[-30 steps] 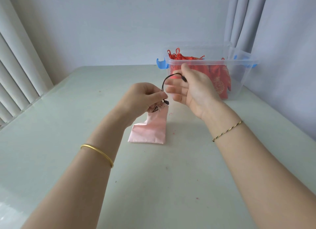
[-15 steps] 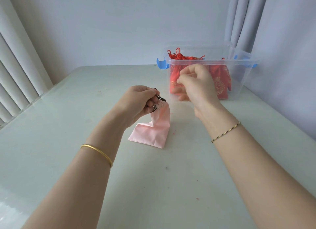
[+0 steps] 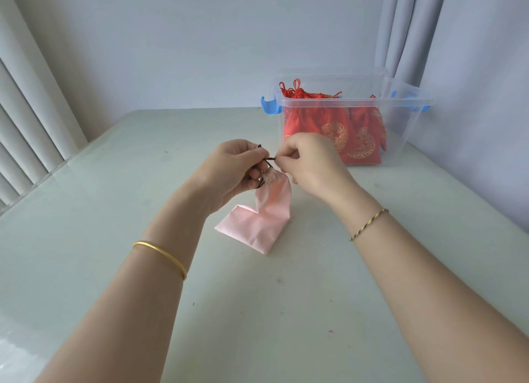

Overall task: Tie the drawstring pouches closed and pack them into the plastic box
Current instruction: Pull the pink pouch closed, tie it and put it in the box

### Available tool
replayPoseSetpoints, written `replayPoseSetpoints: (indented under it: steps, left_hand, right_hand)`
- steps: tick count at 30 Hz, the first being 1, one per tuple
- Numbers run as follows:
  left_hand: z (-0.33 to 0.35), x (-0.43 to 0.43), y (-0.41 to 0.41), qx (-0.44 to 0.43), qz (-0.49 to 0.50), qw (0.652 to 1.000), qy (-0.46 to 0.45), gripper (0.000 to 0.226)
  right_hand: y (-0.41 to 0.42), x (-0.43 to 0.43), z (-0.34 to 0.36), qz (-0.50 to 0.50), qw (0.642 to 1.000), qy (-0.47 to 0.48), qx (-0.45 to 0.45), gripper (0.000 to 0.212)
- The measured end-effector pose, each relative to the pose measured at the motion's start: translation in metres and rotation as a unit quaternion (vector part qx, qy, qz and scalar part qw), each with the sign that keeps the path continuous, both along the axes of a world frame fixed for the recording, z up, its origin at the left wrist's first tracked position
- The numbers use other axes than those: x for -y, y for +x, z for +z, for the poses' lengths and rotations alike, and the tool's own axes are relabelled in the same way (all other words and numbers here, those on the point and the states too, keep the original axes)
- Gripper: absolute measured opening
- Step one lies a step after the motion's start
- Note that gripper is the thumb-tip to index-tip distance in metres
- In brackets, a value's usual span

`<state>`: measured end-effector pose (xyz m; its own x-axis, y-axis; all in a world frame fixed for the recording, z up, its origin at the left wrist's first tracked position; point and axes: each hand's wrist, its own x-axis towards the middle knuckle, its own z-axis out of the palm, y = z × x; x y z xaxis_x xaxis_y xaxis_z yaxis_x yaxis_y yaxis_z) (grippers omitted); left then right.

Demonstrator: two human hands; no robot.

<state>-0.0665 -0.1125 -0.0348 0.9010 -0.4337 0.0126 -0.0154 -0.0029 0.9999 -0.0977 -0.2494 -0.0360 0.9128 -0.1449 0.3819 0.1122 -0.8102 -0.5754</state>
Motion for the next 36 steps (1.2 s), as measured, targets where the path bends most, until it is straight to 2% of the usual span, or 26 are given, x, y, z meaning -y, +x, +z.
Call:
replayPoseSetpoints:
  steps: [3, 6, 8, 11, 13, 15, 17, 19, 24, 29, 36]
  left_hand:
    - [0.000, -0.003, 0.002, -0.008, -0.007, 1.000, -0.023, 0.021]
    - [0.002, -0.008, 0.004, -0.033, -0.008, 0.997, -0.069, 0.023]
    - [0.002, -0.009, 0.004, -0.035, -0.016, 0.996, -0.076, 0.025]
    - [0.002, -0.008, 0.004, -0.012, -0.016, 0.999, -0.044, 0.023]
    - [0.001, -0.007, 0.003, 0.005, -0.028, 0.999, -0.034, 0.022]
    - [0.000, -0.005, 0.003, 0.035, -0.023, 0.999, -0.025, 0.022]
    - [-0.001, -0.003, 0.003, 0.093, 0.008, 0.996, 0.007, 0.024]
    - [-0.001, 0.000, 0.002, 0.163, 0.043, 0.985, 0.042, 0.026]
    - [-0.008, 0.007, 0.000, 0.273, 0.091, 0.956, 0.064, 0.032]
    - [-0.012, 0.008, 0.000, 0.311, 0.129, 0.940, 0.054, 0.040]
    - [-0.008, 0.007, -0.001, 0.260, 0.104, 0.960, 0.008, 0.030]
  right_hand:
    - [-0.006, -0.001, 0.011, -0.019, 0.999, -0.012, 0.034, 0.012]
    - [-0.016, 0.000, 0.022, 0.079, 0.994, 0.047, -0.054, 0.006]
    - [-0.019, 0.002, 0.024, 0.110, 0.987, 0.063, -0.103, 0.007]
    - [-0.015, 0.005, 0.021, 0.088, 0.976, 0.179, -0.087, 0.020]
    - [-0.012, 0.003, 0.018, 0.081, 0.976, 0.191, -0.071, 0.017]
    - [-0.010, 0.000, 0.011, 0.083, 0.977, 0.175, -0.085, 0.013]
    - [-0.007, -0.002, 0.005, 0.081, 0.969, 0.214, -0.096, 0.013]
    - [-0.004, -0.002, 0.002, 0.079, 0.959, 0.256, -0.096, 0.014]
    - [0.000, -0.001, -0.007, 0.092, 0.954, 0.269, -0.097, 0.023]
    - [0.001, 0.004, -0.010, 0.110, 0.911, 0.373, -0.139, 0.019]
    - [0.004, 0.009, -0.017, 0.142, 0.860, 0.468, -0.146, 0.011]
